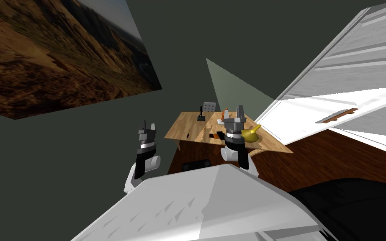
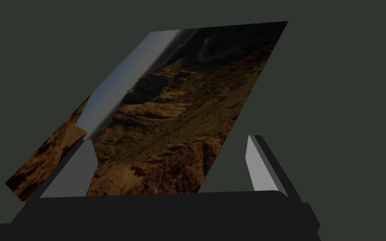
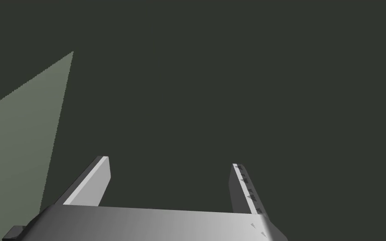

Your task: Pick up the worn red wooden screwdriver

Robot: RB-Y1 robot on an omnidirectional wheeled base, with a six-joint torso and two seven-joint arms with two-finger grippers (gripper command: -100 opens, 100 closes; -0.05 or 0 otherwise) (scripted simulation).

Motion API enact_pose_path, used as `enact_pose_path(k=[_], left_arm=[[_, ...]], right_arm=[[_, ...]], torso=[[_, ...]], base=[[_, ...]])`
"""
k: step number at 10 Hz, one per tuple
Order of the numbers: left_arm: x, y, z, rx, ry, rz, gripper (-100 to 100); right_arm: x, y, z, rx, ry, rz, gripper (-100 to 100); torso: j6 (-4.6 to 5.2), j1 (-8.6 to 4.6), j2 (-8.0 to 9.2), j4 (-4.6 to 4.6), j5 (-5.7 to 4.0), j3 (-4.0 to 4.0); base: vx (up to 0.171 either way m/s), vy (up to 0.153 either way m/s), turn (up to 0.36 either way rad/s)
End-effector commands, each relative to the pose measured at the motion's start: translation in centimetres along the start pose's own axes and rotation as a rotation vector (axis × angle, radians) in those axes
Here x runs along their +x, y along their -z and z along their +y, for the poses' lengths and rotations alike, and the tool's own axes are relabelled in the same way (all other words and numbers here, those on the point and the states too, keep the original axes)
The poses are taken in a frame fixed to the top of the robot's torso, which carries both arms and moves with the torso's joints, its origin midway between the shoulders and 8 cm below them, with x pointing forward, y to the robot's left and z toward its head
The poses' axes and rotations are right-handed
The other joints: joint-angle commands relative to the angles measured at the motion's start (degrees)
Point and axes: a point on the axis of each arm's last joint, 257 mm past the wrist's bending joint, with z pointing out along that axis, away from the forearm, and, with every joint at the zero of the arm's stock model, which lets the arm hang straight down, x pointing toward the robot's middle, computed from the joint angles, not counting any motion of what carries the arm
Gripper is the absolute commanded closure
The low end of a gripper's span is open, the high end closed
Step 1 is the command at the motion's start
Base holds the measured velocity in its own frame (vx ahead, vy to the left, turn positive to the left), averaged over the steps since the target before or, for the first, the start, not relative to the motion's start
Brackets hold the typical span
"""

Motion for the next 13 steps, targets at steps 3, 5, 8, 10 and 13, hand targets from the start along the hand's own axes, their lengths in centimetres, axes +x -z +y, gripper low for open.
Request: enact_pose_path(k=[3,5,8,10,13], left_arm=[[-0.6,-0.5,4.8,-0.120,0.075,-0.002,-100],[-0.9,-0.8,6.9,-0.170,0.112,-0.012,-100],[-1.4,-0.9,9.7,-0.246,0.170,-0.032,-100],[-1.8,-0.9,12.2,-0.307,0.216,-0.055,-100],[-2.8,-1.1,16.6,-0.412,0.283,-0.105,-100]], right_arm=[[0.0,0.0,0.0,0.000,0.000,0.000,0],[0.0,0.0,0.0,0.000,0.000,0.000,0],[0.0,0.0,0.0,0.000,0.000,0.000,0],[0.0,0.0,0.0,0.000,0.000,0.000,0],[0.0,0.0,0.0,0.000,0.000,0.000,0]], torso=[[-0.03,-0.01,0.00,0.00,0.00,0.00],[-0.02,-0.02,-0.01,0.00,-0.01,-0.01],[-0.01,-0.01,-0.02,-0.01,0.00,-0.01],[-0.01,-0.04,-0.03,-0.01,-0.01,-0.01],[-0.04,0.00,-0.03,-0.01,0.00,-0.02]], base=[[-0.015,-0.035,-0.097],[-0.009,-0.030,-0.098],[-0.011,-0.028,-0.068],[-0.005,-0.036,-0.089],[-0.006,-0.031,-0.090]])
